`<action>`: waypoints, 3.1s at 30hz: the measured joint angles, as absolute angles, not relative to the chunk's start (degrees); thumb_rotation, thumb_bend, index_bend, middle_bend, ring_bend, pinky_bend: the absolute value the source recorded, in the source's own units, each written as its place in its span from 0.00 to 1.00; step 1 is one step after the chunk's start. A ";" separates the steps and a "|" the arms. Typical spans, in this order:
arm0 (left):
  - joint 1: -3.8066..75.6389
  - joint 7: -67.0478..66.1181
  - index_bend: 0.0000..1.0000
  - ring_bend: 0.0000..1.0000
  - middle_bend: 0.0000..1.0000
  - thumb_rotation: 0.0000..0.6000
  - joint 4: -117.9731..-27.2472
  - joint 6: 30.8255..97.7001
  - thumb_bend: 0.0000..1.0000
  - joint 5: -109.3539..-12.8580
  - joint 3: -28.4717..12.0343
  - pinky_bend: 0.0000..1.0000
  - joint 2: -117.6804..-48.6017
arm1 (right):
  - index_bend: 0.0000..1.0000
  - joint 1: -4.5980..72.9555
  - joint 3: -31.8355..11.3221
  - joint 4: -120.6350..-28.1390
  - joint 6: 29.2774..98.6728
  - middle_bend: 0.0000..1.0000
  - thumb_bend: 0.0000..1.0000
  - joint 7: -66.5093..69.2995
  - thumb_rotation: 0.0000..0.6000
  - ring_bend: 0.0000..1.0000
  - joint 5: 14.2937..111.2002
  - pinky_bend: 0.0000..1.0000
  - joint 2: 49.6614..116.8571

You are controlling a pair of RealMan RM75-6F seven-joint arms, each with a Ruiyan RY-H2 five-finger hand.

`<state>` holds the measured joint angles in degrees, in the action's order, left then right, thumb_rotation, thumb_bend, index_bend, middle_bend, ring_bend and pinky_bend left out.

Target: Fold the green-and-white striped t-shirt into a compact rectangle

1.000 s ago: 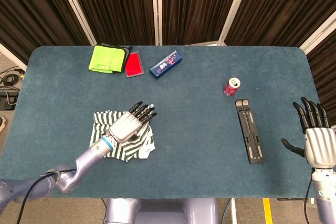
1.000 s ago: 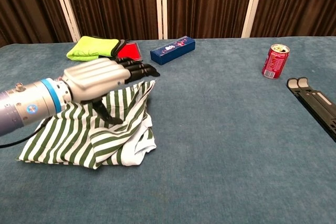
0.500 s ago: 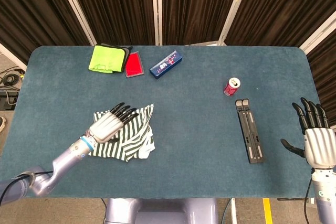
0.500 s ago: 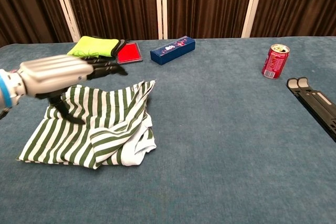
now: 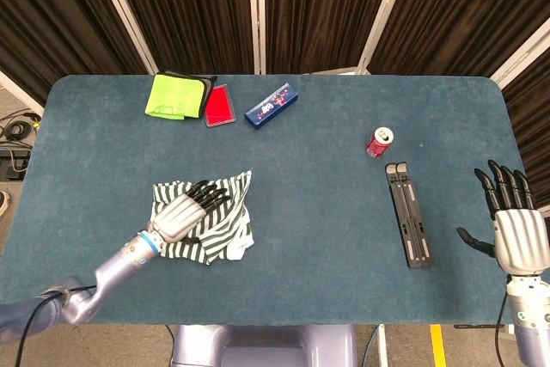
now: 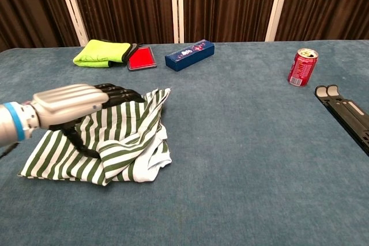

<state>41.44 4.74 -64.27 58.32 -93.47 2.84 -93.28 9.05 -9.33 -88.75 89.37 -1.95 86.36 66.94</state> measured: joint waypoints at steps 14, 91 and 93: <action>46.00 3.93 0.00 0.00 0.00 1.00 -64.15 57.50 0.13 -92.71 -1.96 0.00 -99.82 | 0.13 9.08 -9.41 -88.46 89.14 0.00 0.00 -2.20 1.00 0.00 85.95 0.00 67.07; 24.85 -1.49 0.00 0.00 0.00 1.00 -87.20 77.03 0.05 -78.59 -4.16 0.00 -73.27 | 0.11 9.25 -7.73 -90.63 87.75 0.00 0.00 -7.29 1.00 0.00 87.08 0.00 66.69; 21.41 -4.70 0.00 0.00 0.00 1.00 -92.50 79.94 0.00 -77.90 -3.07 0.00 -70.38 | 0.10 9.16 -7.69 -90.84 88.15 0.00 0.00 -8.20 1.00 0.00 87.35 0.00 66.65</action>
<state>21.41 -4.70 -92.50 79.94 -77.90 -3.07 -70.38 9.16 -7.69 -90.84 88.15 -8.20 87.35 66.65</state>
